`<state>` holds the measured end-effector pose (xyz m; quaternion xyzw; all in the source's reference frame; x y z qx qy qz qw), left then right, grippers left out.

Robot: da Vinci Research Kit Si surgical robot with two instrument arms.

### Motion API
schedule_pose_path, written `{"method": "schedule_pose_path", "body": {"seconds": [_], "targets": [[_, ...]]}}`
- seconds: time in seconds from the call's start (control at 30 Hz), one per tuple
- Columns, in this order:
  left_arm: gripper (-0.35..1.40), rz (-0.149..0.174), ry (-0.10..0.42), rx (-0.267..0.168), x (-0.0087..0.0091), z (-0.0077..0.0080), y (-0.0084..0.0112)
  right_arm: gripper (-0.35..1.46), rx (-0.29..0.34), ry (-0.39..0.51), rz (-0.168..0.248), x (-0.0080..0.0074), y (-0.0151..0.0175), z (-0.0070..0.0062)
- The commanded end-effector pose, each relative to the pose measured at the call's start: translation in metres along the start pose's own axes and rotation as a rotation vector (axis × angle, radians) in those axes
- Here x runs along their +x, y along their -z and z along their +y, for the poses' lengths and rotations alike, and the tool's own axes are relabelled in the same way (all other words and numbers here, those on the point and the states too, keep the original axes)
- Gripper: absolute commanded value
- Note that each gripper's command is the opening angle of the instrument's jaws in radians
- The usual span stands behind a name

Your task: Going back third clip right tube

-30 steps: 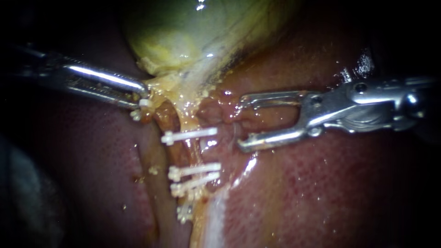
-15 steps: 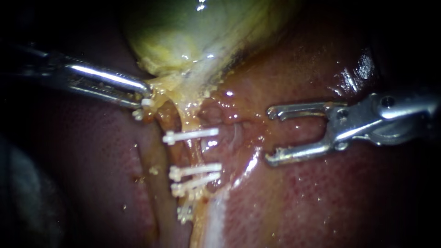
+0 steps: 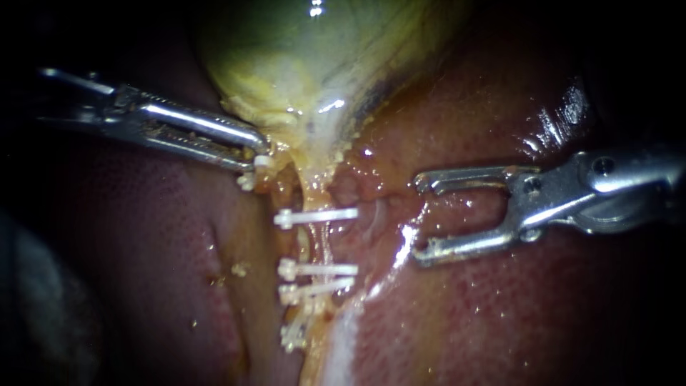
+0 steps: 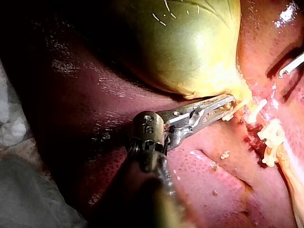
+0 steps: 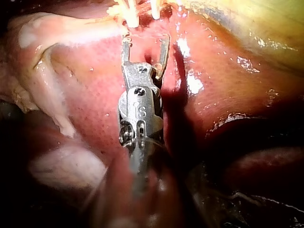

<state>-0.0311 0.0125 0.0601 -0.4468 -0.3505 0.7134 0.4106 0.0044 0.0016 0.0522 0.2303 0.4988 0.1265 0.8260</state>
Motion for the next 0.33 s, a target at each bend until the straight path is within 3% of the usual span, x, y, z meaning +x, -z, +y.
{"method": "schedule_pose_path", "body": {"seconds": [0.03,0.33], "targets": [[-0.35,-0.001,0.0,0.0,0.0,0.0,0.0,0.5,0.0,0.0,0.0,0.0,0.0,0.0],[-0.35,-0.001,0.0,0.0,0.0,0.0,0.0001,0.5,0.006,0.0,-0.001,0.0001,0.0,-0.0002]]}}
